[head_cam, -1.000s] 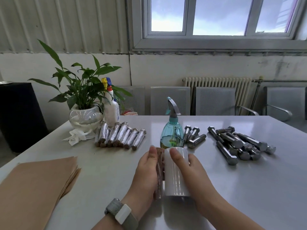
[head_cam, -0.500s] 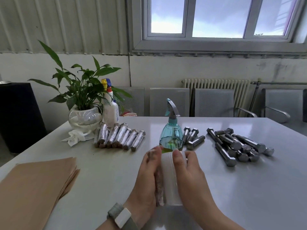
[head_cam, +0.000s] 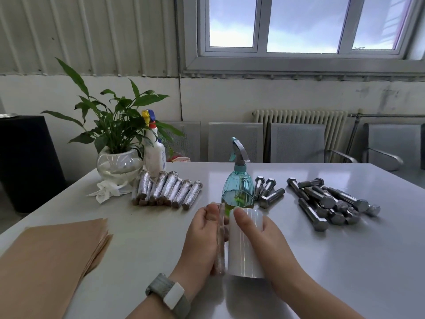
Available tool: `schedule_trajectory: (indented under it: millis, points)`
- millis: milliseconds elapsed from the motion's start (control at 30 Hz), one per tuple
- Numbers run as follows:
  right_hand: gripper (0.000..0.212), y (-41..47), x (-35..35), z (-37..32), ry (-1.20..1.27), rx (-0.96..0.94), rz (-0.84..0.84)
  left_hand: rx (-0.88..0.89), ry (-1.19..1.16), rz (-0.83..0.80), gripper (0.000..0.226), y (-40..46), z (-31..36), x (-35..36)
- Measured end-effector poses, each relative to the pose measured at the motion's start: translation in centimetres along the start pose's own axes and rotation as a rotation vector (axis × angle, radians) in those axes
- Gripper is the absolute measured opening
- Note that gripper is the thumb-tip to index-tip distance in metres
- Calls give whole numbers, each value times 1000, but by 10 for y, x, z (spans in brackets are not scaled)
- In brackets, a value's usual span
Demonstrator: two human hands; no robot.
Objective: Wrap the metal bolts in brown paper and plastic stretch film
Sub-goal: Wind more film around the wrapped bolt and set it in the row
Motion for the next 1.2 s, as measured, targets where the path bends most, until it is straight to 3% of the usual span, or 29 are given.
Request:
schedule_trajectory:
  millis: [133,300,433,500,600,700,800,967,1133,1200]
  points:
    - [80,-2,4,0,-82,-82,62,32,-41,76,58,-7,1,6]
    - [75,-5,5,2,-131,-39,160,-183,-243,-38,58,-16,-1,5]
    - [72,-6,2,-3,-311,-40,237,-318,-418,-129,54,-18,1,7]
    - [66,-6,1,-4,-331,-37,248,-307,-409,-117,47,-15,-1,7]
    - [64,-4,2,-5,-137,42,227,-265,-335,-140,43,-14,0,7]
    - [75,-1,0,1,98,201,24,-173,-246,-144,44,-9,0,6]
    - [66,-3,-3,1,140,196,-155,-132,-229,-125,43,-3,-1,4]
    - [56,-4,4,2,64,-13,-41,-143,-193,-57,41,4,-3,-3]
    - [58,-7,5,1,14,-96,79,21,-87,22,54,4,1,-2]
    - [56,-10,6,1,-18,-142,100,11,-114,39,55,0,0,0]
Point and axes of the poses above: each hand's wrist, its own y-axis towards the middle knuckle, its own x-axis out of the palm, z = x × y, the point moved 1 cm from there along y, towards the middle knuckle, and after that the axes turned 12 degrees about z, right-handed, at the moved point
